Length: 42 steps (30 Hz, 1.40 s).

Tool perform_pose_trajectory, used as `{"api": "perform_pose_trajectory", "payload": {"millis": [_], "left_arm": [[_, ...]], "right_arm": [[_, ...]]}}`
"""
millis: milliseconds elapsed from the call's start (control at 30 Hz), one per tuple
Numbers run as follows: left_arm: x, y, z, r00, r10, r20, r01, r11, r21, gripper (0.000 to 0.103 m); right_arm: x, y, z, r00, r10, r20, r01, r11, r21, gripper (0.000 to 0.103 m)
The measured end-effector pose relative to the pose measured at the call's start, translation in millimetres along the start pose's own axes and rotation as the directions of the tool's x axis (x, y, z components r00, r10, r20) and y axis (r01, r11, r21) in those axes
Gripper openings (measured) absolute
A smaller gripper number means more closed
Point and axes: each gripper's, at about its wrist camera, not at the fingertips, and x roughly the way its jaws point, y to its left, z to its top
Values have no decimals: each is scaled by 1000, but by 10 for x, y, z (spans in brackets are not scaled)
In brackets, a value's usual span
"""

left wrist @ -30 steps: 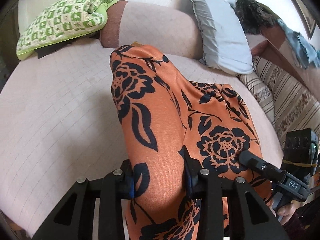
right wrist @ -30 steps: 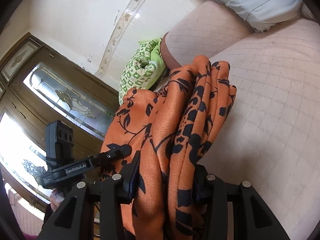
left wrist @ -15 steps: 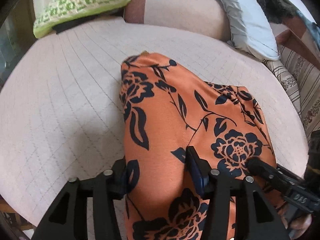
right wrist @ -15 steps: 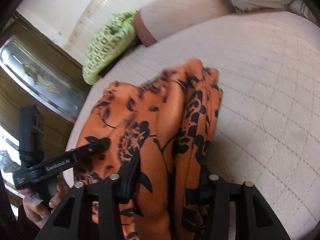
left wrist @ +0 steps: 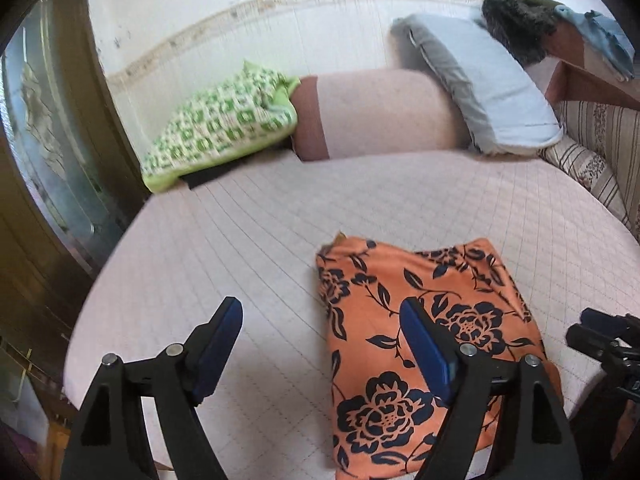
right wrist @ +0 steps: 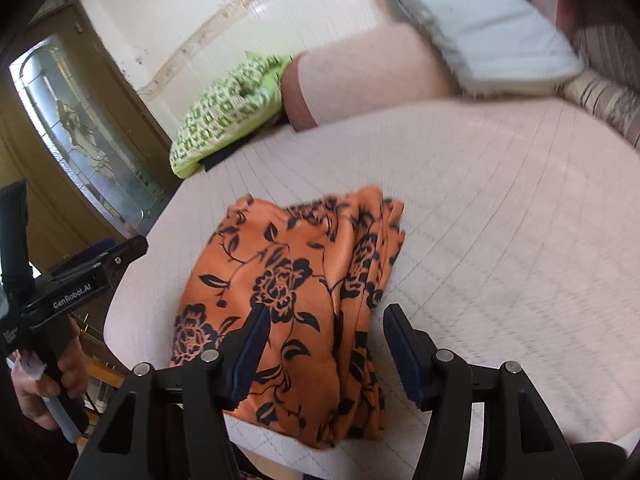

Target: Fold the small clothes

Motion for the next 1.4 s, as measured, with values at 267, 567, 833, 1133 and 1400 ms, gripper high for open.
{"api": "perform_pose_trajectory", "payload": {"millis": [267, 567, 833, 1133, 1400], "left_arm": [[-495, 21, 75, 997, 46, 64, -45, 999, -9, 87], [-849, 116, 85, 990, 100, 100, -96, 994, -42, 90], [-1005, 262, 7, 985, 127, 120, -113, 987, -113, 102], [-1227, 313, -36, 974, 123, 189, -100, 987, -127, 103], [-1311, 299, -2, 974, 116, 194, -90, 987, -136, 103]], "right_arm": [[-452, 191, 109, 996, 7, 88, -5, 1000, -20, 63], [-656, 633, 143, 990, -23, 142, 42, 991, -126, 64], [-628, 879, 46, 991, -23, 134, 49, 980, -195, 64], [-651, 896, 34, 991, -22, 134, 48, 979, -196, 64], [-639, 880, 39, 991, -19, 136, 46, 980, -196, 64]]}}
